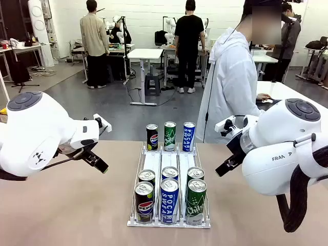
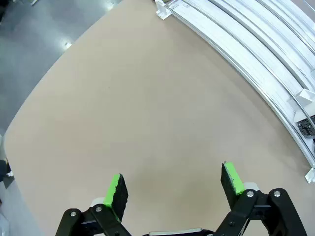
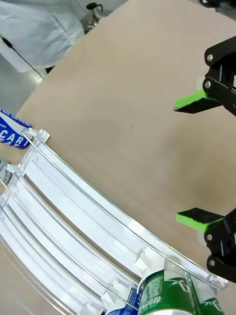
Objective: Retrieve and hand over the desired beverage to the person.
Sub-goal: Pick up a can of the same type that the person held from the Automatic Can Dispenser.
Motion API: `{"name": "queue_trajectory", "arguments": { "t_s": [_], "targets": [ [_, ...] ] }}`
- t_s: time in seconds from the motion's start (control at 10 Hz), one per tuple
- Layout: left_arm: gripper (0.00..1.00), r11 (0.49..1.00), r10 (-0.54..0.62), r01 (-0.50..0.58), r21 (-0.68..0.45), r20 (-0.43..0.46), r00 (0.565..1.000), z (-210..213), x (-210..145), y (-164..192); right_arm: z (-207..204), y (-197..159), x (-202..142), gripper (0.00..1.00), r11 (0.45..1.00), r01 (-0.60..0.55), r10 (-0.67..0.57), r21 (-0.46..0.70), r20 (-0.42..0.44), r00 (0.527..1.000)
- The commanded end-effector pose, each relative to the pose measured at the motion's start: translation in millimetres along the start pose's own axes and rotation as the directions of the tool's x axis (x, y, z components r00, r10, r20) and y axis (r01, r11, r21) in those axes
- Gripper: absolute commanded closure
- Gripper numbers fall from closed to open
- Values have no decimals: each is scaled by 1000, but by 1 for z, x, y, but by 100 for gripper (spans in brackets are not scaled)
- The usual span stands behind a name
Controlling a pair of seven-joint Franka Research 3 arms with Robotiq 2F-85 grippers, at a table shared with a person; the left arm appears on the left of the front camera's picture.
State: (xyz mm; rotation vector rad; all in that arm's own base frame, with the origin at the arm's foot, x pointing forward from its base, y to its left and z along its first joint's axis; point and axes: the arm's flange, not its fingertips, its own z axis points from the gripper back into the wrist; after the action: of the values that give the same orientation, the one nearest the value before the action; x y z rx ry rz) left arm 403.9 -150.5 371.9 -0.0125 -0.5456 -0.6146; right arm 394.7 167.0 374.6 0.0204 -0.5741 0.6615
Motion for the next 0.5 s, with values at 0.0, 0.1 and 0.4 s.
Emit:
{"name": "queue_trajectory", "arguments": {
  "t_s": [0.0,0.1,0.4],
  "targets": [
    [0,1000,0,0,0,0,1000,0,0,0,0,0,0,0,1000,0,0,0,0,1000],
    [0,1000,0,0,0,0,1000,0,0,0,0,0,0,0,1000,0,0,0,0,1000],
    [0,1000,0,0,0,0,1000,0,0,0,0,0,0,0,1000,0,0,0,0,1000]
  ]
}}
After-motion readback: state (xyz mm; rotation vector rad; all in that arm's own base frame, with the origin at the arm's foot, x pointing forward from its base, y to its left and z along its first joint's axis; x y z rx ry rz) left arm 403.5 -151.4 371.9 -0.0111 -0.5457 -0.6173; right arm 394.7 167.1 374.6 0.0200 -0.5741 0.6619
